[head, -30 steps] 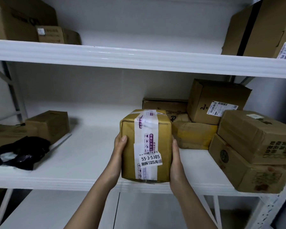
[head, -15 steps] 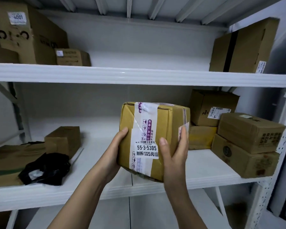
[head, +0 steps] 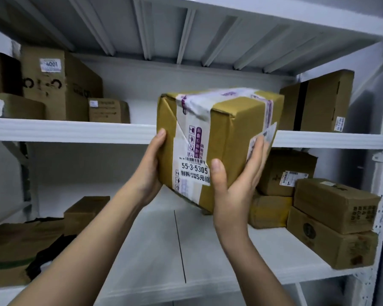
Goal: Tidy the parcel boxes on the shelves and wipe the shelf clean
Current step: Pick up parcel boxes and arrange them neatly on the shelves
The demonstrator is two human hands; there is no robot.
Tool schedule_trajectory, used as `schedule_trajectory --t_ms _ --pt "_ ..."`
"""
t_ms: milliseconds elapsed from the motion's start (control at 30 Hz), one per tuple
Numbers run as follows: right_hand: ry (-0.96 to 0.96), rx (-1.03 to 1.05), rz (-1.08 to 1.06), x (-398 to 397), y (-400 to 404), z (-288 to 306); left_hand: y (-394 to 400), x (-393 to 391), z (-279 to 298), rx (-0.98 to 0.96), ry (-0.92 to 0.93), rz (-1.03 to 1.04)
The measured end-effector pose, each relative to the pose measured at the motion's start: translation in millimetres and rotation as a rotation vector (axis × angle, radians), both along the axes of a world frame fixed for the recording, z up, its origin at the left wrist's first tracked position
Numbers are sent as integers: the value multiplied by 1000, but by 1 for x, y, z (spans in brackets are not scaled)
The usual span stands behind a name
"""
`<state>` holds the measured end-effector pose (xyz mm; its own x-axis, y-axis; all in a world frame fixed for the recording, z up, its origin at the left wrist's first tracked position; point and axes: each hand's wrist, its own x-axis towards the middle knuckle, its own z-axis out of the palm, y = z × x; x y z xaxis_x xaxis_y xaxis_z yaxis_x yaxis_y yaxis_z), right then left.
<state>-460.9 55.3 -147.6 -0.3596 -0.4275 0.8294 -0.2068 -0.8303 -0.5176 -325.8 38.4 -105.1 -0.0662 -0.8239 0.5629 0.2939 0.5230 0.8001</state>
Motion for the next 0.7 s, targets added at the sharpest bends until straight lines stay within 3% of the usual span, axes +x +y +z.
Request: schedule_trajectory --t_ms 133,333,700 --pt "72 -55 -6 13 -9 38 1 17 29 -91 29 -1" --pt "103 -64 147 27 -40 94 -2 39 75 -230 -16 95" --pt "375 152 191 64 -152 152 -69 101 126 -68 -332 443"
